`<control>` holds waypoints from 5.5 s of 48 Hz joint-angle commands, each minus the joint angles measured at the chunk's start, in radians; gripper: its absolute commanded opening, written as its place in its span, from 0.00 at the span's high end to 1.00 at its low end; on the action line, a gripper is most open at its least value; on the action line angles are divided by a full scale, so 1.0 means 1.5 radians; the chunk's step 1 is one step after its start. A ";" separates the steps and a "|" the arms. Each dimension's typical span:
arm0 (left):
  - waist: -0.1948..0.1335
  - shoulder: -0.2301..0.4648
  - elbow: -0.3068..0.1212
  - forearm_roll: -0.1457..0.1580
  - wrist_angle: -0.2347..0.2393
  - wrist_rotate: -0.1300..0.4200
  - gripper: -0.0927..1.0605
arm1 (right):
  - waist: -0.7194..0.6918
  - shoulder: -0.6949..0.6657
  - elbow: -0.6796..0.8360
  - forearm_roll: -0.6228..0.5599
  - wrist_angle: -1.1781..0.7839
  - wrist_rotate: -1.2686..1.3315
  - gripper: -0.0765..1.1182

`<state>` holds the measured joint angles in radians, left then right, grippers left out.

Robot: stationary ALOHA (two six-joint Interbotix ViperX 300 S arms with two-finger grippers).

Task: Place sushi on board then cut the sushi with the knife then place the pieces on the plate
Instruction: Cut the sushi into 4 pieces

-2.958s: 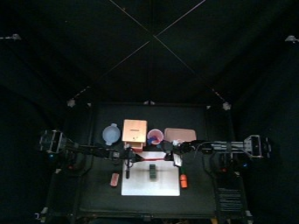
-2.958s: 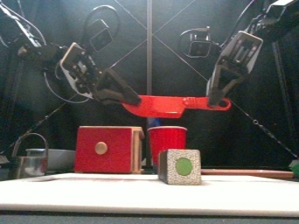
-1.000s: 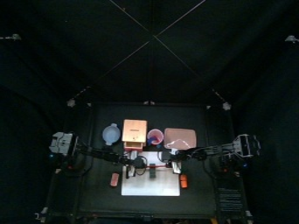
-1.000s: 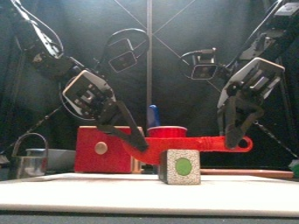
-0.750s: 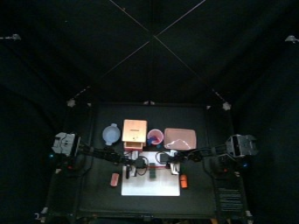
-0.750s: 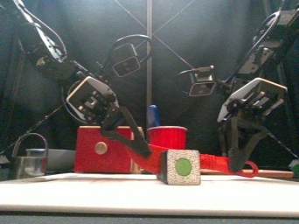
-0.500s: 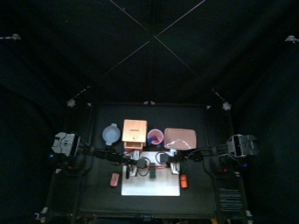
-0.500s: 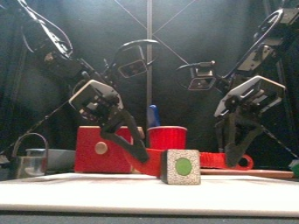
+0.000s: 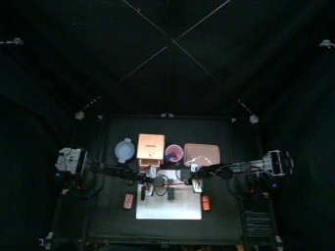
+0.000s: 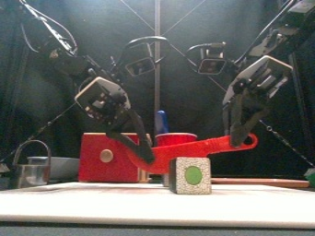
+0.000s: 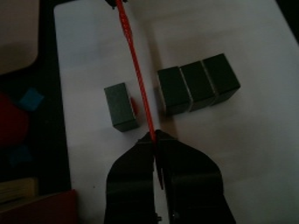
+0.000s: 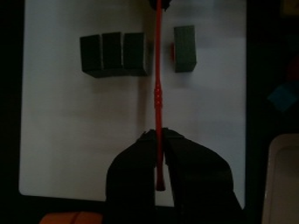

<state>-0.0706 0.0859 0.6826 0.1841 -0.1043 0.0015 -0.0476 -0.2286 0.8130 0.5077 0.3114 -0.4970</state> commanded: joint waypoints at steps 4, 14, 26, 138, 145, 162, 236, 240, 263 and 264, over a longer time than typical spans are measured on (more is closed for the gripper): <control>-0.016 -0.025 -0.016 -0.006 -0.014 0.001 0.67 | 0.033 -0.024 -0.034 0.036 -0.011 0.001 0.74; -0.031 -0.012 -0.016 -0.008 -0.031 0.000 0.67 | 0.045 -0.005 -0.021 0.065 -0.020 0.000 0.74; -0.026 -0.007 -0.018 -0.007 -0.039 0.003 0.67 | 0.040 -0.002 -0.020 0.033 -0.035 -0.001 0.74; -0.061 0.003 -0.034 -0.009 -0.064 0.004 0.67 | 0.069 0.027 -0.037 -0.008 -0.051 -0.002 0.74; -0.061 -0.011 -0.036 -0.009 -0.065 0.004 0.67 | 0.069 0.018 -0.042 -0.010 -0.047 -0.002 0.74; -0.061 -0.011 -0.031 -0.009 -0.064 0.004 0.67 | 0.069 0.017 -0.038 -0.014 -0.044 -0.001 0.74; 0.014 -0.080 -0.031 0.045 -0.091 0.004 0.55 | 0.034 -0.062 -0.035 -0.038 -0.034 -0.001 0.74; 0.029 -0.080 -0.030 0.044 -0.116 0.004 0.44 | 0.033 -0.065 -0.033 -0.035 -0.033 -0.001 0.74; 0.050 -0.126 0.044 -0.009 -0.313 0.004 0.08 | 0.008 -0.081 -0.012 0.032 0.022 0.031 0.74; 0.050 -0.131 0.050 -0.009 -0.319 0.004 0.08 | 0.006 -0.088 -0.009 0.037 0.034 0.047 0.74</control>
<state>-0.0015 -0.0721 0.7532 0.1733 -0.5492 0.0061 -0.0291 -0.3145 0.8007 0.5354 0.3298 -0.4633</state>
